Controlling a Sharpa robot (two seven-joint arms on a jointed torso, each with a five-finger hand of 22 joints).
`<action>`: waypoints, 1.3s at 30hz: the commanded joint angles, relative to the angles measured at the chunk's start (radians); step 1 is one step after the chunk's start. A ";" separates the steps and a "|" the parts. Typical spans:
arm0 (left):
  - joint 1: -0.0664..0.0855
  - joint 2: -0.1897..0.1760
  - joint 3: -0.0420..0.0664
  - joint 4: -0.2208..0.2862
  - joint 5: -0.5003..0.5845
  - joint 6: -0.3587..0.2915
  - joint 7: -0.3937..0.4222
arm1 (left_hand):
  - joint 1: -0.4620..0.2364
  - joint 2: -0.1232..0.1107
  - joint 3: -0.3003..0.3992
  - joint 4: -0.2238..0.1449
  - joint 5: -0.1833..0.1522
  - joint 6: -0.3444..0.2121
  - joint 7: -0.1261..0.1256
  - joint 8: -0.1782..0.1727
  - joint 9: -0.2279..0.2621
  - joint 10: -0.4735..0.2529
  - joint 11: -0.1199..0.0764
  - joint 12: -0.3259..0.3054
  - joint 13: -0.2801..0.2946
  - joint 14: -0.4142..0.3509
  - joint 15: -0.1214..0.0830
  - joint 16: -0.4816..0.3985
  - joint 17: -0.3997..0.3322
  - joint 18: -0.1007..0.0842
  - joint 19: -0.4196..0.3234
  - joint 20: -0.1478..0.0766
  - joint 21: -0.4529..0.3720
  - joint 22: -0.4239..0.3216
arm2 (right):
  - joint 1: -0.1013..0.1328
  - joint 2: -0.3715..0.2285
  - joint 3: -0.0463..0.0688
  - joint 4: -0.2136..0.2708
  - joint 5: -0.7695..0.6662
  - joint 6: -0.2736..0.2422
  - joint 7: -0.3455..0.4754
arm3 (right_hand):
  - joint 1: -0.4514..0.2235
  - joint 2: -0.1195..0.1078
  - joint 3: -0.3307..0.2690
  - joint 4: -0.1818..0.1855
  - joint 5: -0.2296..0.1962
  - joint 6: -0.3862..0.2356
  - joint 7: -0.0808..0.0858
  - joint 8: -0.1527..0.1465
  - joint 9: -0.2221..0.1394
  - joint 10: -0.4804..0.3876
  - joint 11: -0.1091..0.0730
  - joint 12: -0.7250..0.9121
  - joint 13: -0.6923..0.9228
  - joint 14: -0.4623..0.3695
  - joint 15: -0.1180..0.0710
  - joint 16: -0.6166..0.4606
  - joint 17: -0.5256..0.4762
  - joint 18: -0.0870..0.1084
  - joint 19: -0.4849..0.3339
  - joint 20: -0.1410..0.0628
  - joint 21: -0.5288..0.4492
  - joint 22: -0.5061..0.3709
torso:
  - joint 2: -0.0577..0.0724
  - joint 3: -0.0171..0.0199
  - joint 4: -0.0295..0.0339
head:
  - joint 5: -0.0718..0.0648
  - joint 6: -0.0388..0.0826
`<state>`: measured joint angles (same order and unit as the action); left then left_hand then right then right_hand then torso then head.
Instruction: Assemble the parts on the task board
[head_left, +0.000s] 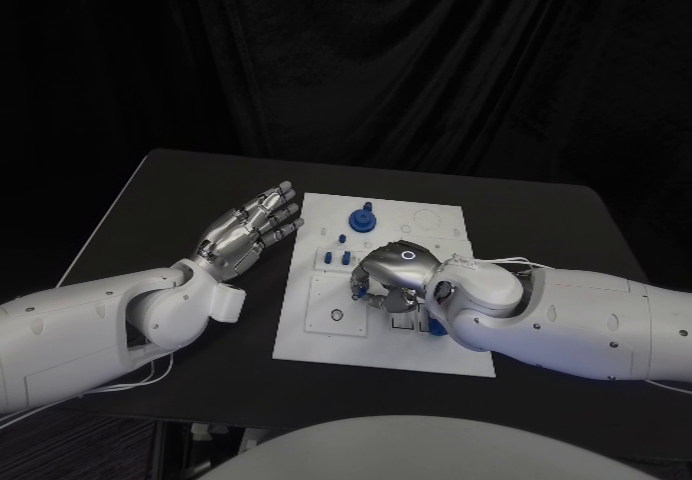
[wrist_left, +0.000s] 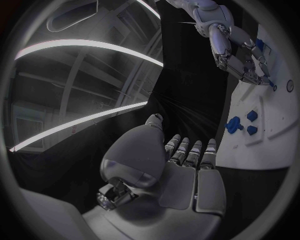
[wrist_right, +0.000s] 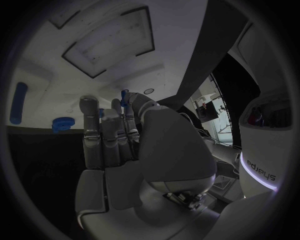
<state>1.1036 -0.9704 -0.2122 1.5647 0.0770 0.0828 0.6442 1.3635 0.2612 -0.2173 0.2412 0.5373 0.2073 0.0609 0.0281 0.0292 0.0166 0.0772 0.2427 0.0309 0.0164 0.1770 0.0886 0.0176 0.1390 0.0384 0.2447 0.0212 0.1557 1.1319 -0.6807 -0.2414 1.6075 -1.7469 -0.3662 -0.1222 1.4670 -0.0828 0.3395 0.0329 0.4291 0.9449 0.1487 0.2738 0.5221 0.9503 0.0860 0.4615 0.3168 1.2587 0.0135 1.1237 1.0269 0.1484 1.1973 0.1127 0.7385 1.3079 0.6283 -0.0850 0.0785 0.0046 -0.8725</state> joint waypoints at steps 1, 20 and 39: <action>-0.002 0.001 0.001 0.002 -0.002 0.013 0.003 | 0.010 -0.003 0.001 -0.005 0.004 0.000 0.005 0.004 0.001 0.004 -0.004 0.003 0.001 0.001 0.000 0.005 0.001 0.008 0.002 0.008 0.005 0.000 | -0.003 0.003 0.000 -0.003 -0.010 0.011 -0.022 | 0.006 0.007 0.001 -0.007 -0.003 -0.006 -0.002 -0.003 0.002 0.004 0.001 -0.005 0.000 0.000 0.001 -0.002 -0.001 0.001 0.003 0.003 -0.004 0.067 | 0.001 -0.0001 0.0003 | -0.003 0.000; -0.002 -0.002 0.001 -0.002 -0.002 0.015 -0.008 | 0.010 -0.002 0.001 -0.006 0.005 0.002 0.006 0.005 0.001 0.004 -0.002 0.006 0.001 0.001 0.001 0.007 0.001 0.008 0.003 0.009 0.005 0.000 | -0.007 0.021 0.000 -0.020 -0.010 0.010 -0.017 | 0.004 0.008 0.001 -0.006 -0.005 -0.006 -0.001 -0.005 0.003 0.007 0.002 -0.004 0.000 -0.002 0.001 -0.003 -0.003 0.001 0.001 0.004 -0.007 0.066 | 0.000 0.0008 0.0005 | 0.000 0.000; -0.005 0.004 0.001 -0.007 -0.002 0.021 -0.019 | 0.010 -0.002 0.002 -0.006 0.005 0.001 0.006 0.005 0.001 0.004 -0.001 0.005 0.001 0.001 0.002 0.007 0.001 0.008 0.003 0.009 0.005 -0.001 | -0.008 0.017 0.000 -0.010 -0.010 0.012 -0.017 | 0.004 0.008 0.001 -0.006 -0.006 -0.005 -0.001 -0.005 0.004 0.010 0.001 -0.004 0.001 -0.006 0.001 -0.007 -0.008 0.002 0.000 0.004 -0.011 0.065 | -0.001 0.0009 0.0012 | -0.004 0.000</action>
<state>1.1002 -0.9683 -0.2122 1.5566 0.0769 0.0891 0.6202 1.3635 0.2612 -0.2174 0.2412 0.5372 0.2073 0.0608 0.0281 0.0290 0.0165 0.0772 0.2427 0.0308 0.0164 0.1770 0.0891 0.0176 0.1389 0.0420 0.2483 0.0211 0.1552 1.1284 -0.6628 -0.2403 1.5951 -1.7494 -0.3620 -0.1241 1.4670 -0.0828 0.3395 0.0330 0.4290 0.9449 0.1486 0.2737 0.5248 0.9538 0.0896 0.4616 0.3174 1.2587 0.0135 1.1198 1.0202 0.1484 1.1973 0.1127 0.7308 1.3075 0.6279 -0.0844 0.0788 0.0026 -0.8725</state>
